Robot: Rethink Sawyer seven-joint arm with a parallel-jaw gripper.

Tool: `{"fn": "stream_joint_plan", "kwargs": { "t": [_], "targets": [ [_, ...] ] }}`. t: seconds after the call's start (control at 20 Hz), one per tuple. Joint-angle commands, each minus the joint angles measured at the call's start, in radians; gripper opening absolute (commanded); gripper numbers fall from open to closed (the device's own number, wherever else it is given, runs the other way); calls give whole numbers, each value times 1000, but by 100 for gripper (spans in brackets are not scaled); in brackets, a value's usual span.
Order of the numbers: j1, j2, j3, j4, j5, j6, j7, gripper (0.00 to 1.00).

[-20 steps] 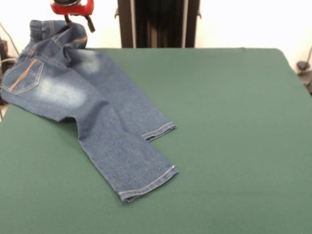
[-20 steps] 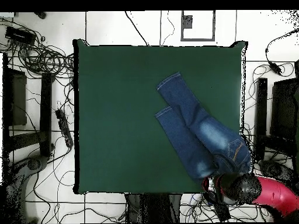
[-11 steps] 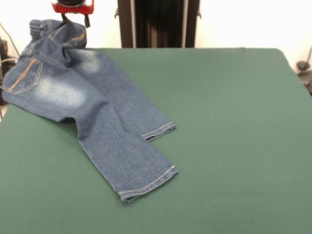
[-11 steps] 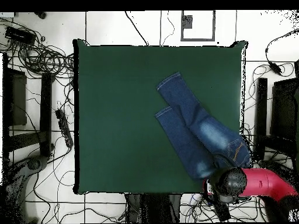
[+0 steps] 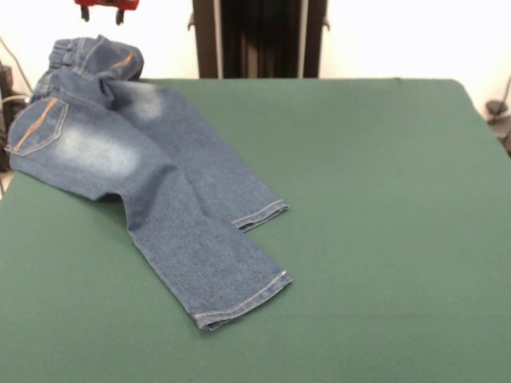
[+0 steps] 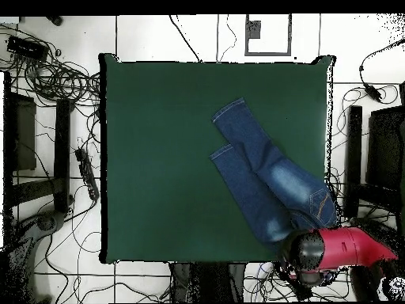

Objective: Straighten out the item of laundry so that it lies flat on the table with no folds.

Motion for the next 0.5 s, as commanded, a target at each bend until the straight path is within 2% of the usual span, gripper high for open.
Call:
{"fn": "stream_joint_plan", "kwargs": {
  "t": [0.05, 0.2, 0.35, 0.5],
  "targets": [
    [75, 31, -36, -75, -40, 105, -17, 100],
    [80, 8, -45, -71, -21, 110, -29, 100],
    [55, -14, -20, -52, 38, 54, -36, 100],
    [-19, -54, 58, 4, 160, -58, -60, 100]
  ]
}}
